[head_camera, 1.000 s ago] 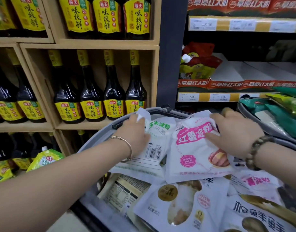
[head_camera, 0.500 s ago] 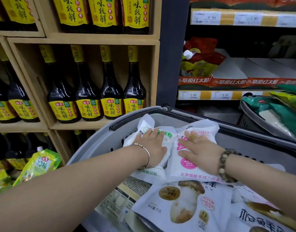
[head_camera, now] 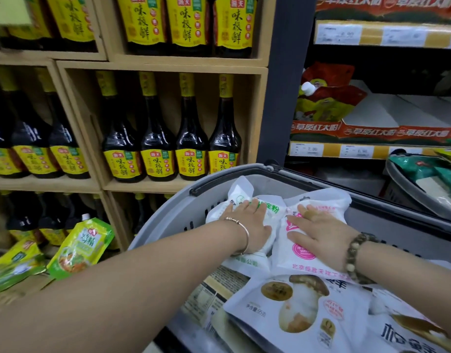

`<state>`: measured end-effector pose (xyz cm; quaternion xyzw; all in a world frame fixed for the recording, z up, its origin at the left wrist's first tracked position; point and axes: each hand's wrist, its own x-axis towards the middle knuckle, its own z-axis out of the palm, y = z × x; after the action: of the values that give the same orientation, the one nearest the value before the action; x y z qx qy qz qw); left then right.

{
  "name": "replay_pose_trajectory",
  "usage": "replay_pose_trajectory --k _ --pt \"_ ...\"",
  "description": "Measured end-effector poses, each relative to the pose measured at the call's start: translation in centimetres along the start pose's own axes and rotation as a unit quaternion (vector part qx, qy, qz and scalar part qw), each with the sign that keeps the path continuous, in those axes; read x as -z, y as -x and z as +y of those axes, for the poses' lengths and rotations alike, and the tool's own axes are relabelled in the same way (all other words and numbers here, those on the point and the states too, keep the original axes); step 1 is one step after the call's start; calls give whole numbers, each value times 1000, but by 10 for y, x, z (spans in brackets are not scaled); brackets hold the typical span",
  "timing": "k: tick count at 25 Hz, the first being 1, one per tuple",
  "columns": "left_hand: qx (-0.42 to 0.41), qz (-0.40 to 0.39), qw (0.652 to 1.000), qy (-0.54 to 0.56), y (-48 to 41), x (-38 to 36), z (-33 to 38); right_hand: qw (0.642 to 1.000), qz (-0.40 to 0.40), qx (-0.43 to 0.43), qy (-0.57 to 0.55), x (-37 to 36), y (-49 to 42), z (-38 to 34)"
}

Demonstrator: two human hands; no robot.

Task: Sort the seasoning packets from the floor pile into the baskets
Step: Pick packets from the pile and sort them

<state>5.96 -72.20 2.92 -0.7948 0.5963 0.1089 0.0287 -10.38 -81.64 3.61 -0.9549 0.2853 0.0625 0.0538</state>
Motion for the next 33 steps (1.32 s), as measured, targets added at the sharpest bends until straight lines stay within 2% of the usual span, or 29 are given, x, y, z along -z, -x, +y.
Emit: replay_pose_trajectory --k 2,4,7,10,13,19,25,30,33 --pt "3 -10 1000 14 13 12 -2 999 -14 9 38 6 1 -1" --pt "9 21 998 62 35 26 -8 997 -14 2 78 17 0 -9" --pt "9 139 980 140 83 46 -33 994 69 -11 79 43 -6 -40" --pt "49 255 950 177 140 56 -73 987 147 52 34 70 -16 -93" --pt "118 309 925 184 208 45 -119 975 179 121 57 85 -23 -170" --pt "253 317 896 183 354 4 -222 948 192 235 97 70 -21 -340" --pt "398 279 863 140 493 -75 -286 932 119 322 117 6 -18 -487" --pt "489 242 819 179 554 -162 -309 916 31 373 144 -70 -7 -547" --pt "533 223 790 205 569 -205 -307 892 -3 423 159 -116 -4 -563"
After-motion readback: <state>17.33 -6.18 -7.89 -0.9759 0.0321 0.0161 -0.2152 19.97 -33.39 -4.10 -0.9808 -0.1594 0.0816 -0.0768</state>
